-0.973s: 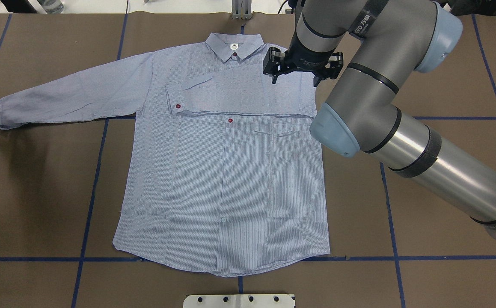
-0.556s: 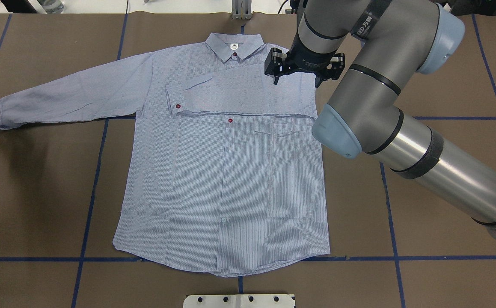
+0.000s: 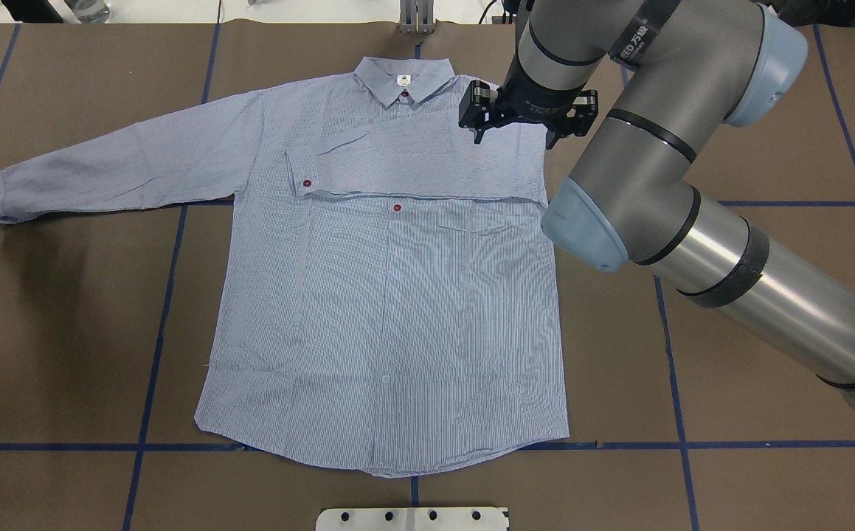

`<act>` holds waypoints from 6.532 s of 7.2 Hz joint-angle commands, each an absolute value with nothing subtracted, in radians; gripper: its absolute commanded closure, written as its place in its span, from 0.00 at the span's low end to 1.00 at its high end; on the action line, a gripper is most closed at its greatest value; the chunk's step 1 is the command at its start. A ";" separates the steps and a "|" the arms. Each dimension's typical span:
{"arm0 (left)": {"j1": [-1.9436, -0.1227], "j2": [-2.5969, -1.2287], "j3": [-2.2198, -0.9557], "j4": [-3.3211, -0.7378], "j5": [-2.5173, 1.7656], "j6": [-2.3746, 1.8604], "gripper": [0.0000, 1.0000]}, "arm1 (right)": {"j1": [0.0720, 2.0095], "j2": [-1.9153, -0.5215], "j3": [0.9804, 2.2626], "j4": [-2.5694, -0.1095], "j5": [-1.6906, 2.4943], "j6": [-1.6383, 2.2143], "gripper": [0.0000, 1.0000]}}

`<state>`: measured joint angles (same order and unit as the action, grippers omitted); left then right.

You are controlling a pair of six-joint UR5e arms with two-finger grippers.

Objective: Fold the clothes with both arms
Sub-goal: 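Release the sleeve and raise the right gripper while the left gripper grasps the other cuff, then carry the cuff with the left gripper across the shirt toward the collar, then release the sleeve with the left gripper while the right gripper moves to the hem corner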

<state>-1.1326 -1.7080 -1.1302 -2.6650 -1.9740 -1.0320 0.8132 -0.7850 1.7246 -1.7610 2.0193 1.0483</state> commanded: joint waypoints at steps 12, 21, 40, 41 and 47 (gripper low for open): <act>-0.976 -2.414 -1.525 -1.749 -2.105 -1.537 1.00 | 0.951 -1.216 2.017 -1.884 2.065 0.666 0.00; -0.877 -2.473 -1.493 -1.801 -2.108 -1.623 1.00 | 0.948 -1.207 1.993 -1.878 2.062 0.667 0.00; -0.649 -2.536 -1.048 -2.676 -1.894 -1.502 0.00 | 0.957 -1.201 1.997 -1.875 2.071 0.686 0.00; -0.650 -2.498 -1.145 -2.523 -1.894 -1.502 0.00 | 0.956 -1.203 2.006 -1.873 2.074 0.689 0.00; -0.709 -2.070 -1.921 -1.950 -1.927 -1.365 0.00 | 0.657 -1.426 2.060 -1.307 2.065 1.225 0.00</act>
